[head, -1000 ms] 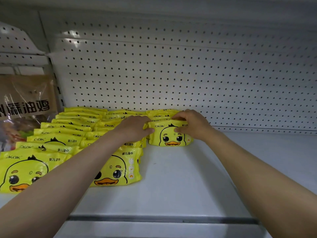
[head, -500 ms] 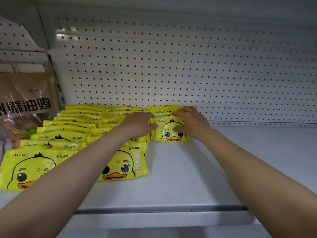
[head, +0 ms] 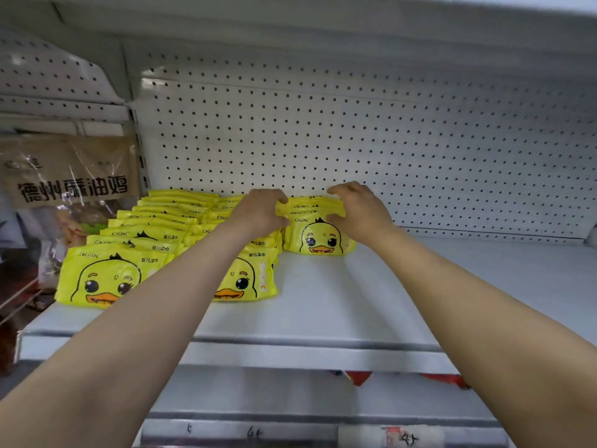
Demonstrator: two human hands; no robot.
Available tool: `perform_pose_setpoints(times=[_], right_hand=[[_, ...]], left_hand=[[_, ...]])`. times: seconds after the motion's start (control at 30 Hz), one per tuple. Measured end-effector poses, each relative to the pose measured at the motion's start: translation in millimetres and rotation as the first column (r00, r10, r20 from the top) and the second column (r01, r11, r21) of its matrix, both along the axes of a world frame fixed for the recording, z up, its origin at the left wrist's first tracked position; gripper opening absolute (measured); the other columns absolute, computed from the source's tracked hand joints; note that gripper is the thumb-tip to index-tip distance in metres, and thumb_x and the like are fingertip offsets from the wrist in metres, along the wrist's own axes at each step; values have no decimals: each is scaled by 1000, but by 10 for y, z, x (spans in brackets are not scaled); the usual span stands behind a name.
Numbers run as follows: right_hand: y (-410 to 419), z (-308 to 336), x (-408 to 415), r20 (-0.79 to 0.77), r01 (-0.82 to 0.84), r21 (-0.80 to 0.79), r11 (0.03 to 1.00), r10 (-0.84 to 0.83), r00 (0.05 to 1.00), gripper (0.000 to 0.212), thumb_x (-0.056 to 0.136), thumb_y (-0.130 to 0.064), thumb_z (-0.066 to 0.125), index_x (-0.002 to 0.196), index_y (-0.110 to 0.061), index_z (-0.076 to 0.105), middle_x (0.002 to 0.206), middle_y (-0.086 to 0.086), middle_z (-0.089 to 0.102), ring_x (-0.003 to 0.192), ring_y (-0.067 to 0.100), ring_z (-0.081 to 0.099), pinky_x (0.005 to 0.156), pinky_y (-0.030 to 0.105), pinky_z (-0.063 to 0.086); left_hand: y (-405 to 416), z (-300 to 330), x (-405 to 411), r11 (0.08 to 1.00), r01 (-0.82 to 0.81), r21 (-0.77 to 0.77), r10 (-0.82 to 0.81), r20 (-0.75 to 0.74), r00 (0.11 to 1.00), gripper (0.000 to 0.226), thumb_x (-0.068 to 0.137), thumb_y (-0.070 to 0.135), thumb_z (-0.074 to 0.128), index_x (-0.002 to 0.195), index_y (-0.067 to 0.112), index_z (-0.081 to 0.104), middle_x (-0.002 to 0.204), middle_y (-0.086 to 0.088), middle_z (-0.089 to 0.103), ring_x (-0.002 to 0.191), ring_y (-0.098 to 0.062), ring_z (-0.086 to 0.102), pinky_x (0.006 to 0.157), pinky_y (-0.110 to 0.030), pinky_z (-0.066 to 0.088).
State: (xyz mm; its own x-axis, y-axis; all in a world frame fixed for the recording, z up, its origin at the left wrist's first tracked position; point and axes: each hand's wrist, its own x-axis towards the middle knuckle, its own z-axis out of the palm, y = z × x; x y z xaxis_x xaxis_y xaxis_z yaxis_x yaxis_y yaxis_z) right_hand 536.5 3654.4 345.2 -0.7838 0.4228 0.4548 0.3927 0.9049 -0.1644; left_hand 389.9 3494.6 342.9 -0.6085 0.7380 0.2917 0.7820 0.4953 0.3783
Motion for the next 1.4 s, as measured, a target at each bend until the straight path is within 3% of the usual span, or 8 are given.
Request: perform_pose_setpoints(times=[0.23,0.43,0.7,0.8,0.93,1.07,1.23,1.4], right_hand=[[-648,265,533,20,-77,70,995,76,997,55,91,-45,61,141,-27,46,143,1,46,133,24,39,101,39,40],[-1409,199,946,29,-210,80,974,208,978,54,91,-49,59,138,-26,49,142,4,49,133,28,40,106,43,39],[-2730,-67,1127,38,-438,57,897,436,899,52,93,-47,56,140,-25,47,145,1,48,134,26,39,105,38,37],[-3228,-138,1043,64,-527,15,850,525,848,54,94,-44,57,143,-22,45,147,1,44,136,24,35,108,33,30],[-3884,-241,838,92,-597,8,802,594,799,54,95,-45,54,144,-26,43,148,-1,42,137,23,34,107,35,32],[-4556,-380,461,128,-676,-45,736,675,726,55,96,-43,56,145,-22,42,150,-1,40,138,20,32,107,28,25],[-5365,-799,-267,202,-704,-86,705,704,681,56,96,-50,52,145,-27,39,149,-3,40,138,20,34,107,39,38],[-6053,-1441,-985,307,-671,-181,719,690,656,53,95,-49,52,142,-28,42,146,-2,44,134,23,39,104,41,42]], left_hand=[[-739,189,702,994,-85,73,94,-137,986,51,79,29,74,127,27,56,123,-9,58,117,-27,51,91,-40,47],[-1670,82,1362,974,-210,90,224,-203,953,49,88,40,65,131,18,54,129,-11,57,122,-31,50,97,-40,41],[-3093,-216,1866,911,-413,2,404,-214,889,50,87,47,58,128,18,54,121,-12,59,117,-34,51,94,-48,47],[-3615,-263,1929,880,-475,-6,462,-224,858,51,86,45,58,130,21,53,115,-12,61,112,-35,54,91,-48,49],[-4263,-359,1920,831,-555,-43,534,-221,816,47,87,45,58,126,18,54,110,-11,60,108,-34,54,85,-48,52],[-4889,-523,1714,790,-610,-69,587,-206,783,49,88,46,57,127,17,53,116,-10,59,112,-33,52,88,-48,51],[-5674,-910,1180,752,-651,-106,634,-155,758,47,89,45,58,127,18,54,120,-9,58,115,-32,51,88,-47,49],[-6352,-1448,474,753,-627,-201,624,-82,777,46,89,46,54,124,16,55,117,-11,58,116,-35,51,92,-47,47]])
